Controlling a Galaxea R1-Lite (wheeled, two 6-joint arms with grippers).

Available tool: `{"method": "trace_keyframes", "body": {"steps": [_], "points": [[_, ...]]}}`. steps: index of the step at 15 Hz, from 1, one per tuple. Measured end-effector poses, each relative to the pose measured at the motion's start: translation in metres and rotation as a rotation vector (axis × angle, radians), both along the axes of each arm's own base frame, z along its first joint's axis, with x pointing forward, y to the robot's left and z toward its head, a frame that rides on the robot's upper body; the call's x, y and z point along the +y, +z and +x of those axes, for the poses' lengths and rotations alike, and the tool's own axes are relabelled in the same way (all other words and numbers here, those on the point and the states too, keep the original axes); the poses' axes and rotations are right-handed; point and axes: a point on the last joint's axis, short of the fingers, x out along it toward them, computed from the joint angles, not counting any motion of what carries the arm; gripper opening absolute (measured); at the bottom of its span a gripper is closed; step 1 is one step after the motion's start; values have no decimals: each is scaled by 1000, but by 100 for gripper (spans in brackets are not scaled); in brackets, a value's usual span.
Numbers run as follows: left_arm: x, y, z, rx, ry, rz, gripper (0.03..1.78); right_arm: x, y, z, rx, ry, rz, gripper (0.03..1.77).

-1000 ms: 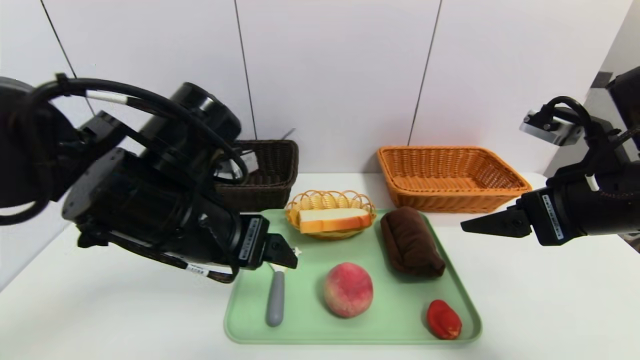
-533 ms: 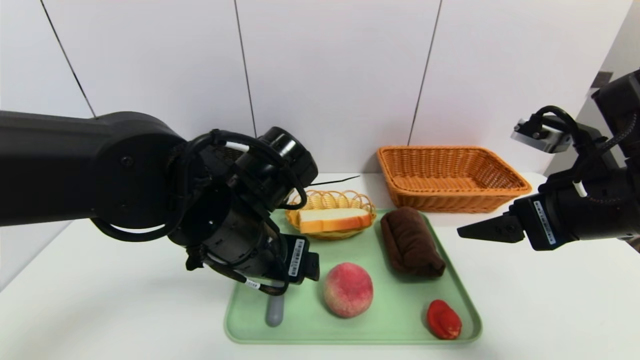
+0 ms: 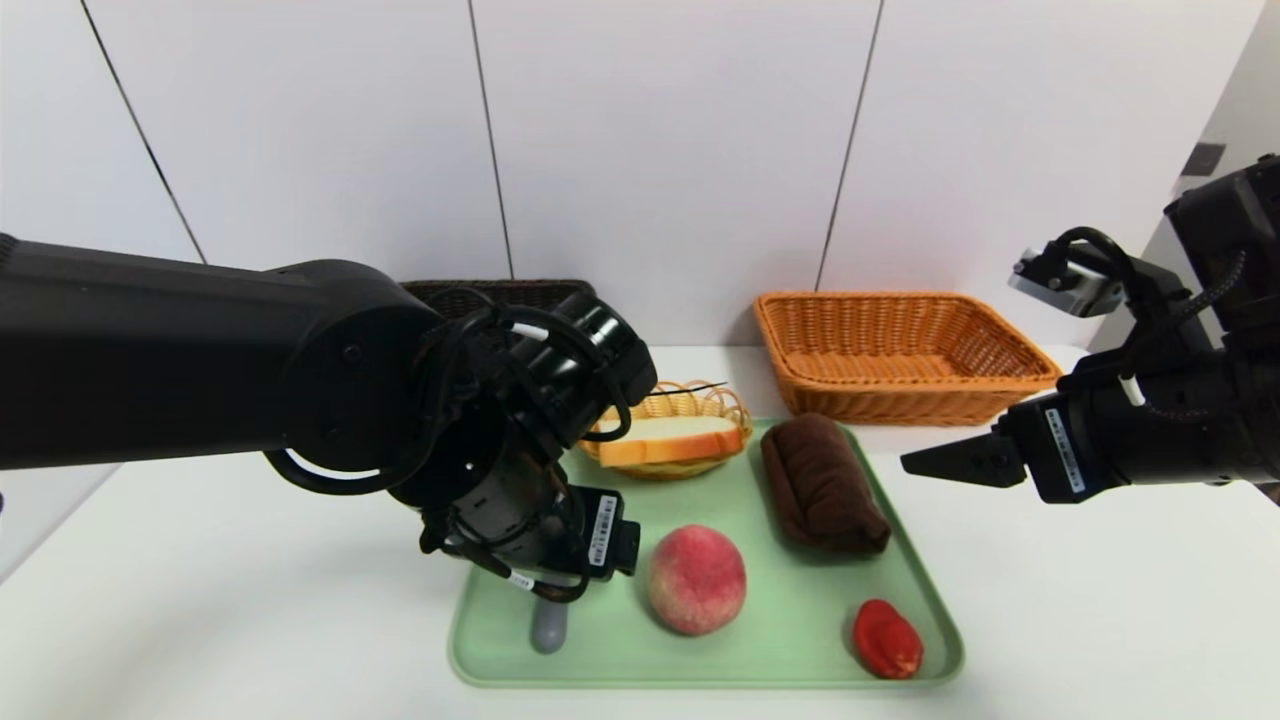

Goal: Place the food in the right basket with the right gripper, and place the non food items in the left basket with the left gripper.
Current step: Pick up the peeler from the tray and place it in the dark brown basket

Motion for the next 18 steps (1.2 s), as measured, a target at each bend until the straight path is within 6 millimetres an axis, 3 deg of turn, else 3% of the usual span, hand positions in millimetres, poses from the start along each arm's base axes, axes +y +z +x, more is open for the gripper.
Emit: {"method": "trace_keyframes", "body": {"steps": [18], "points": [[-1,-35,12,83,94,61,169,-5,-1,-9,-1,-8,0,171]]}}
